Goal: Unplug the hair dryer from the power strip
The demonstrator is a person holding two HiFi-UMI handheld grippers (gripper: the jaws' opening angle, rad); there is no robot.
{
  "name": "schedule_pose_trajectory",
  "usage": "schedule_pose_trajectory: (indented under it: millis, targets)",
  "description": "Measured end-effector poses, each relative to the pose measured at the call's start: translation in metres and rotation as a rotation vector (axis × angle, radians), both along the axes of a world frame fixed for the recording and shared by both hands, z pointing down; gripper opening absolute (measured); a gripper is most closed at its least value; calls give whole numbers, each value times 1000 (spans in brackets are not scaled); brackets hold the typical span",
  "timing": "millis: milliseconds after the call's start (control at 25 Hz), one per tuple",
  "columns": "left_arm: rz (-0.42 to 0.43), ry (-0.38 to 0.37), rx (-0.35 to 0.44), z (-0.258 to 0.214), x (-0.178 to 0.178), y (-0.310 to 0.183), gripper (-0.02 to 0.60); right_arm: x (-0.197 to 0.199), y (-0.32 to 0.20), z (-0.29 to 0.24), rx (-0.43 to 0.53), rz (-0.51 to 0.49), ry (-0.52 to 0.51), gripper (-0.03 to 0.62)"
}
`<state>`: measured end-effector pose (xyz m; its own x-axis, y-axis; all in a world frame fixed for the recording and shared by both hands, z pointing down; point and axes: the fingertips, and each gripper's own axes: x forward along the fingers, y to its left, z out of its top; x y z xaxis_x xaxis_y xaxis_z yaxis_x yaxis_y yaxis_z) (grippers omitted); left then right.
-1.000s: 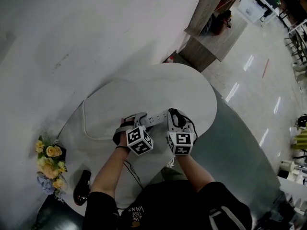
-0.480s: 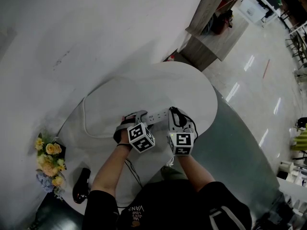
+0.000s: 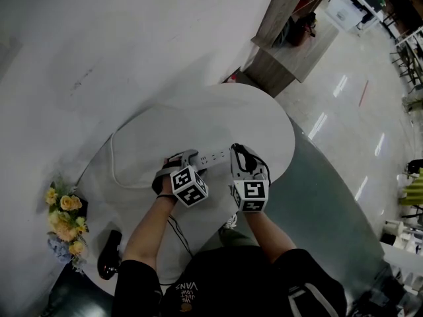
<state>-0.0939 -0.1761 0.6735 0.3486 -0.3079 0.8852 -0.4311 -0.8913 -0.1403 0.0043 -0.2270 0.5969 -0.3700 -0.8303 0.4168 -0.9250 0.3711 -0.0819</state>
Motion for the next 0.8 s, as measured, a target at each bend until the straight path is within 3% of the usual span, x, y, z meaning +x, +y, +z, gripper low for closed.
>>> schedule_pose_trajectory:
  millis: [200, 360, 800]
  targets:
    - [11, 9, 4, -1, 1, 1, 287, 4, 8, -4, -9, -5, -36, 104]
    - [24, 27, 53, -4, -1, -1, 292, 8, 14, -8, -14, -19, -78, 104]
    - [-61, 69, 186, -35, 2, 6, 333, 27, 40, -28, -23, -62, -207, 104]
